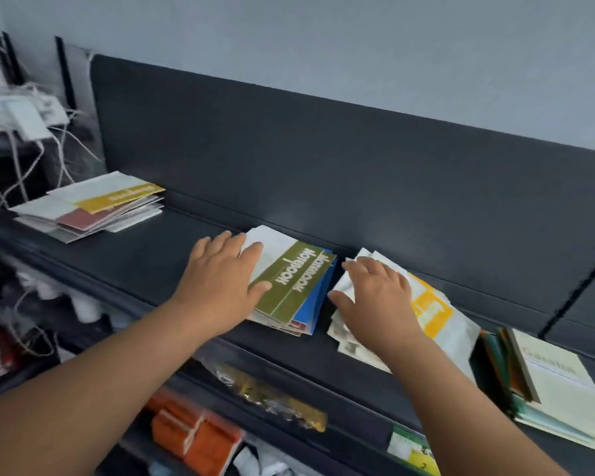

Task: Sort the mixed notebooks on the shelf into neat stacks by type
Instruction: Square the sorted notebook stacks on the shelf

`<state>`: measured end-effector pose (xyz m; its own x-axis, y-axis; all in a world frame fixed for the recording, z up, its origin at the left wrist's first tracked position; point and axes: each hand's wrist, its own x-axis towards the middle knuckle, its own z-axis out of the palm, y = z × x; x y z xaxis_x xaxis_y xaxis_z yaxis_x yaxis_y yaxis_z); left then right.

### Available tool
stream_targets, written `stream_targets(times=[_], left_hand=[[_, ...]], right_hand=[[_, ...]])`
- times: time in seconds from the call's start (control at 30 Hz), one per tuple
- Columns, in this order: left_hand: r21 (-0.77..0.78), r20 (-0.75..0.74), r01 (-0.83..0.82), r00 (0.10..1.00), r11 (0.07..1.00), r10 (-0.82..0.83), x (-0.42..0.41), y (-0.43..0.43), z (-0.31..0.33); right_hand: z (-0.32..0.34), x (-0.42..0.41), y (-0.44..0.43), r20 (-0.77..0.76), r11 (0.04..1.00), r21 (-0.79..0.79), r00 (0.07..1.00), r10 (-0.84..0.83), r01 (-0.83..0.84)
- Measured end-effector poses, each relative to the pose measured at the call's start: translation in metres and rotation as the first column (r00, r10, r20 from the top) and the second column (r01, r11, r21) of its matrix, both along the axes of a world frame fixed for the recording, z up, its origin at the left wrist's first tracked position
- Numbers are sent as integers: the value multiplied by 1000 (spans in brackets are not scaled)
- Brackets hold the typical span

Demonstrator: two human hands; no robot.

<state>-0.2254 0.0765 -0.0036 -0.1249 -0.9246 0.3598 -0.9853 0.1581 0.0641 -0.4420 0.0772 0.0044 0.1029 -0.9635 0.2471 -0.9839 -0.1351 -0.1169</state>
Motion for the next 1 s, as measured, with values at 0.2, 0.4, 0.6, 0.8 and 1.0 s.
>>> stream_targets(times=[0.2,0.4,0.6,0.8,1.0], left_hand=[[-11,38,-172,984,985,173,121,19,1],[-22,68,-312,947,950,313,226,43,3],[13,19,-414,910,910,414,293,47,-1],[27,8,-460,888,888,459,343,15,-9],[7,54,-448,893,894,447,390,-52,-6]], right_hand=[[-2,120,-19,34,989,13,988,148,-148],[-11,221,-32,65,960,56,960,271,-275],[-11,292,-52,111,934,92,935,336,-346],[-14,346,-94,171,918,135,921,350,-374],[-25,395,-160,324,912,182,898,298,-368]])
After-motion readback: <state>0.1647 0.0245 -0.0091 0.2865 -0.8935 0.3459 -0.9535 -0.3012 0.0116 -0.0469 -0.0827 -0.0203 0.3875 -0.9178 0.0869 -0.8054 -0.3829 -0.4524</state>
